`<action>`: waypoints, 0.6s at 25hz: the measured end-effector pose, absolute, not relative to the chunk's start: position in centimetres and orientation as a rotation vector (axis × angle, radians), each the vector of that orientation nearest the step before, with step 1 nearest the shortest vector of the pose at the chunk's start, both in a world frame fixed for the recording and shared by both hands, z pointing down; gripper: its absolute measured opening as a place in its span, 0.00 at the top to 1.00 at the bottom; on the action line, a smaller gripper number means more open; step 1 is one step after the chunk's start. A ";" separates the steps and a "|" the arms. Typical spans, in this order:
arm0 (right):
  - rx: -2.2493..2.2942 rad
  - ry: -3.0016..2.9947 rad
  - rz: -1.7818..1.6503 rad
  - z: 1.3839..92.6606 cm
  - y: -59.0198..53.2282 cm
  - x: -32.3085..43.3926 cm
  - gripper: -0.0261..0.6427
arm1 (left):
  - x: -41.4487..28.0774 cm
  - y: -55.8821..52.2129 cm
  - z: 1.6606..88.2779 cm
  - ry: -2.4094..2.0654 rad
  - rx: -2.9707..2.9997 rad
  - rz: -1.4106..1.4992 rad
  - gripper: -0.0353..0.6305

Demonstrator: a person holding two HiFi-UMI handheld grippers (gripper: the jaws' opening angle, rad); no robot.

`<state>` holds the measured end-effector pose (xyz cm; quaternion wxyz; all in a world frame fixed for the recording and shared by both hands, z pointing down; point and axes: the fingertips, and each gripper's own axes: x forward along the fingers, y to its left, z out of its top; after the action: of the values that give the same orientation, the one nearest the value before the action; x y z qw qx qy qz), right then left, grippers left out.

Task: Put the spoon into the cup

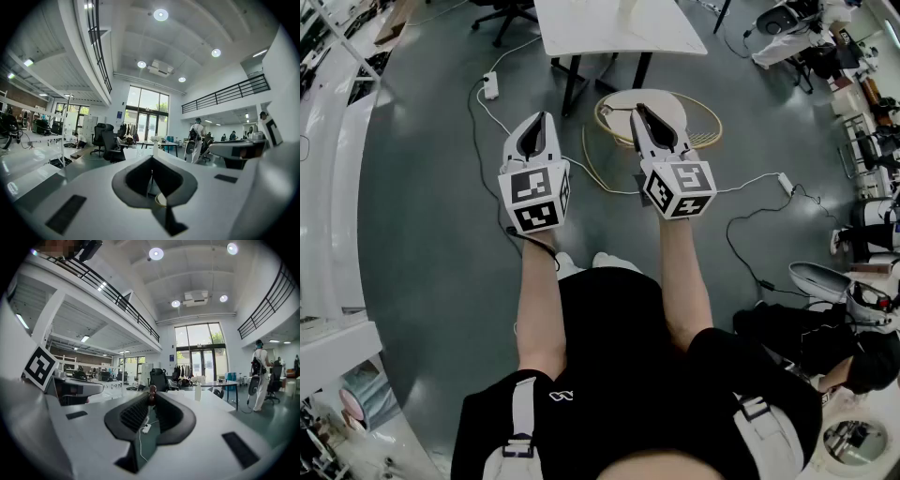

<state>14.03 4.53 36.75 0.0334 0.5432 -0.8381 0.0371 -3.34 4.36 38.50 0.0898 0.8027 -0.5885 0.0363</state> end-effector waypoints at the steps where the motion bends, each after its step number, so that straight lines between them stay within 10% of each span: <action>1: 1.672 -2.579 0.110 36.8 4.4 13.9 0.88 | -3.5 4.2 38.5 -1.750 2.388 0.107 0.92; 15: 1.678 -2.655 0.112 33.8 3.9 12.3 0.88 | -6.0 2.9 38.0 -1.742 2.369 0.063 0.92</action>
<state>12.25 3.91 33.83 -0.0006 0.5340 -0.8447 0.0358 -6.03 2.91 38.00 0.0999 0.8013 -0.5894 0.0214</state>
